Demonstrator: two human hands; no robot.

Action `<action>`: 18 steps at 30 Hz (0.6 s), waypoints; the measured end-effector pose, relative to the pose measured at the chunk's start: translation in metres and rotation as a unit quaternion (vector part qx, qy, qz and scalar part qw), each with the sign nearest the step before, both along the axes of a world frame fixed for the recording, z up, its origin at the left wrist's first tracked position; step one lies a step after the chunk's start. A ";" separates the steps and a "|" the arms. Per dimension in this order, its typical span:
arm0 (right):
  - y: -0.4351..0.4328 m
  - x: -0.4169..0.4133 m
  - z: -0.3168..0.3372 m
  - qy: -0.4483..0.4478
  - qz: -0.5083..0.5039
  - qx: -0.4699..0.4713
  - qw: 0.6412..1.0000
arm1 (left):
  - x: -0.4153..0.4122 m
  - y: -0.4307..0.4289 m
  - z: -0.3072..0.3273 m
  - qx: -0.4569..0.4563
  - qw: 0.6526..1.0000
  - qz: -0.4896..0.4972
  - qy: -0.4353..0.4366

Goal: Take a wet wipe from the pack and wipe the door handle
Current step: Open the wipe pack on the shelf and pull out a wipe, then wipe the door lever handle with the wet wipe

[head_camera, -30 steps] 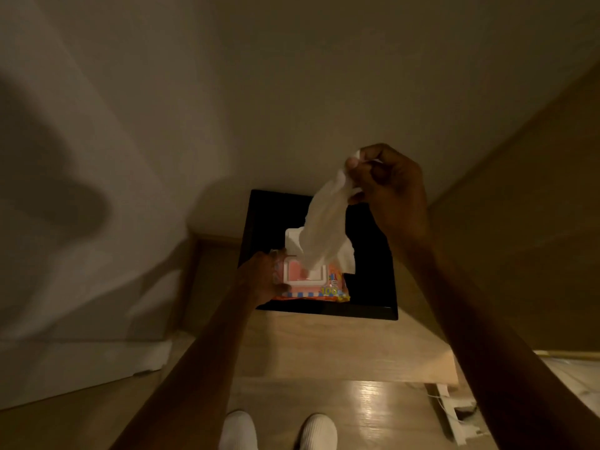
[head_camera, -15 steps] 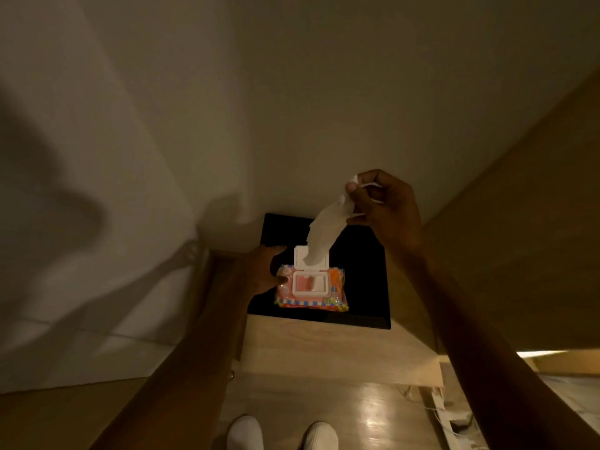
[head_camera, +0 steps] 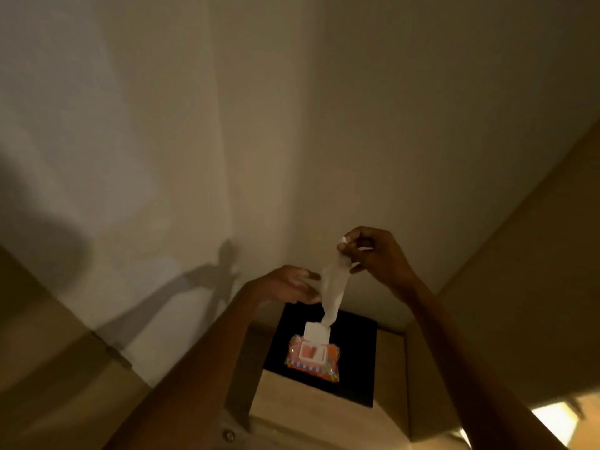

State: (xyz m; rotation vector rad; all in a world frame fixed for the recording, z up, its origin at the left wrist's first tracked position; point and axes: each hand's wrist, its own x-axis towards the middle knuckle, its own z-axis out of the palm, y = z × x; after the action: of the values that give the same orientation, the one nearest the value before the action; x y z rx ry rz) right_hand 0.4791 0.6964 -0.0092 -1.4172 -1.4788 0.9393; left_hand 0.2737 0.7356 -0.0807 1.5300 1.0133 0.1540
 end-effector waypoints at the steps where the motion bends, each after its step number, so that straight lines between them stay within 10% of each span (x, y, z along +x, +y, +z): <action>1: -0.002 -0.002 0.010 -0.004 0.011 0.006 1.000 | -0.003 -0.006 0.010 0.005 1.000 0.016 -0.008; 18: -0.065 -0.082 0.090 -0.012 0.211 0.053 0.976 | -0.071 -0.155 0.090 0.047 0.965 0.255 -0.047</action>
State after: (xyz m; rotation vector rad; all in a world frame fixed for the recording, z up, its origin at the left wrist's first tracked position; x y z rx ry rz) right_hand 0.3975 0.6315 0.0810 -1.0576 -1.8628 1.0799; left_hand 0.2031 0.5809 0.0096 1.3018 1.3215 0.6375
